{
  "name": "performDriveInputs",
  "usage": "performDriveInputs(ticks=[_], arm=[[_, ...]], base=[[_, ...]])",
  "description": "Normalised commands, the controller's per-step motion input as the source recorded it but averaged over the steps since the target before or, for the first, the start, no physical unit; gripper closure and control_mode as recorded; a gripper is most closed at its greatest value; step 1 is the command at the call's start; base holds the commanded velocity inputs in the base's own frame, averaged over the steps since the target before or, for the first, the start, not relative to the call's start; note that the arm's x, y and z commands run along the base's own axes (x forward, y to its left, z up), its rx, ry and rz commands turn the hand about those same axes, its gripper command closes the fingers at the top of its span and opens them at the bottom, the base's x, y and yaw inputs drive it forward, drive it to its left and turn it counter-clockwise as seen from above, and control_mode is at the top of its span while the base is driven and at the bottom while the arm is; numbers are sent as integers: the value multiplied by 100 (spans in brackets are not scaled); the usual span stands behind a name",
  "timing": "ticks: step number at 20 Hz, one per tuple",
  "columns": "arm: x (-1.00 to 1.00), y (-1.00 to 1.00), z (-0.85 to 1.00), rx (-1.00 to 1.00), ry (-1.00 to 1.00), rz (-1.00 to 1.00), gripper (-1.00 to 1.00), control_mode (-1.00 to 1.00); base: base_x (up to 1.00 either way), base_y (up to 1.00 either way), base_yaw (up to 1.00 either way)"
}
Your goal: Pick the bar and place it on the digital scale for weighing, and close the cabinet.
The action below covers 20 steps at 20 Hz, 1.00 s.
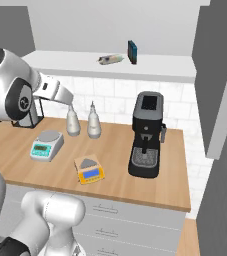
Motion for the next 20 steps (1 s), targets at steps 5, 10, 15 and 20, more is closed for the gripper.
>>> performDriveInputs(ticks=[5,10,15,20], arm=[[0,-18,35,0,-6,-4,-100,-100],[0,-24,36,0,-2,-3,-100,-100],[25,-6,27,0,-11,-3,-100,-100],[38,-2,48,0,-10,-2,-100,-100]], base=[[0,0,0],[0,0,0],[0,0,0],[0,0,0]])
